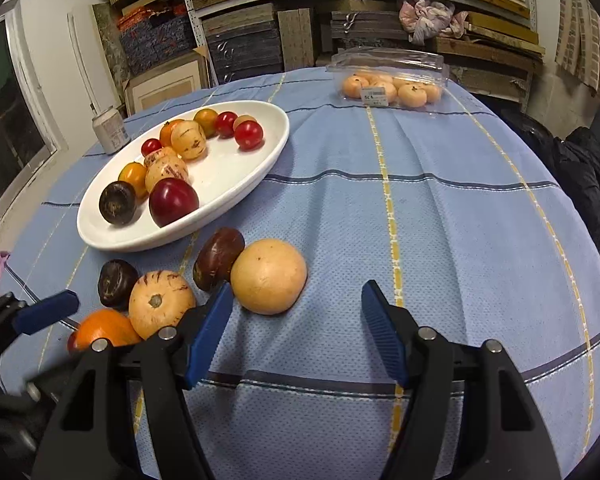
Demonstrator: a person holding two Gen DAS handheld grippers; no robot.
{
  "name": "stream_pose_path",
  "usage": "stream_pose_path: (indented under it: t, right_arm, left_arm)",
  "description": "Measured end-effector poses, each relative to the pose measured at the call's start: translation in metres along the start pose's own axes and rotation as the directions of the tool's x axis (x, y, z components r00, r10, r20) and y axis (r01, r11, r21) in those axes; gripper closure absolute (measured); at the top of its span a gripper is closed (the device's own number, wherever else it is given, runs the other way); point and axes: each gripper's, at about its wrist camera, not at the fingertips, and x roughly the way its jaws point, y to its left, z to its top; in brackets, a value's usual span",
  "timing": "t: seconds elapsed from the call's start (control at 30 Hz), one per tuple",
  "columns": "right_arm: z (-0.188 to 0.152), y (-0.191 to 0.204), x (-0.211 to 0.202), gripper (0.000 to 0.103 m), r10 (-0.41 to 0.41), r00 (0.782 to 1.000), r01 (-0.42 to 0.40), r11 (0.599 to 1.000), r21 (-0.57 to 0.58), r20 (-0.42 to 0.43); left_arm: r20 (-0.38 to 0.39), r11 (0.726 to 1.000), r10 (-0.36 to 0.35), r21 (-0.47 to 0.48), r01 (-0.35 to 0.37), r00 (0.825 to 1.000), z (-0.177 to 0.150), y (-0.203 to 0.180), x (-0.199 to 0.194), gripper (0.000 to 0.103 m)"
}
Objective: Organize fruits
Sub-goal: 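Grasp the mandarin with left tool while right tool moves toward the beige fruits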
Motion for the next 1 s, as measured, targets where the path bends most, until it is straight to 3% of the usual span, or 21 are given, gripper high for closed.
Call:
stream_pose_path:
  t: [0.13, 0.17, 0.43, 0.6, 0.77, 0.87, 1.0]
  right_arm:
    - [0.0, -0.001, 0.0, 0.037, 0.003, 1.0, -0.003, 1.0, 0.007, -0.003]
    - [0.0, -0.001, 0.0, 0.037, 0.004, 1.0, -0.004, 1.0, 0.007, -0.003]
    - [0.0, 0.0, -0.001, 0.036, 0.011, 1.0, -0.011, 1.0, 0.015, -0.002]
    - [0.0, 0.002, -0.007, 0.037, 0.045, 0.999, -0.045, 0.999, 0.013, 0.02]
    - [-0.004, 0.021, -0.024, 0.037, 0.131, 0.989, -0.128, 0.99, -0.053, 0.063]
    - [-0.01, 0.039, -0.023, 0.037, 0.163, 0.986, -0.158, 0.981, -0.115, 0.041]
    - [-0.018, 0.063, -0.008, 0.036, 0.128, 0.992, -0.128, 0.974, -0.187, -0.01]
  left_arm:
    - [-0.045, 0.999, -0.007, 0.046, 0.009, 0.999, -0.004, -0.01, 0.012, 0.047]
    - [-0.066, 0.999, -0.019, 0.046, 0.022, 0.998, -0.005, -0.01, 0.017, 0.055]
    - [-0.076, 0.997, -0.078, 0.007, 0.078, 0.994, -0.007, -0.004, 0.021, 0.056]
    - [-0.029, 0.999, -0.044, -0.01, 0.044, 0.999, -0.005, 0.001, 0.005, 0.056]
    - [0.039, 0.994, -0.002, -0.106, 0.006, 0.999, 0.002, 0.031, -0.02, 0.056]
    - [0.064, 0.986, 0.046, -0.163, -0.035, 0.997, 0.005, 0.05, -0.03, 0.056]
    - [0.073, 0.974, 0.086, -0.214, -0.068, 0.994, 0.007, 0.066, -0.037, 0.056]
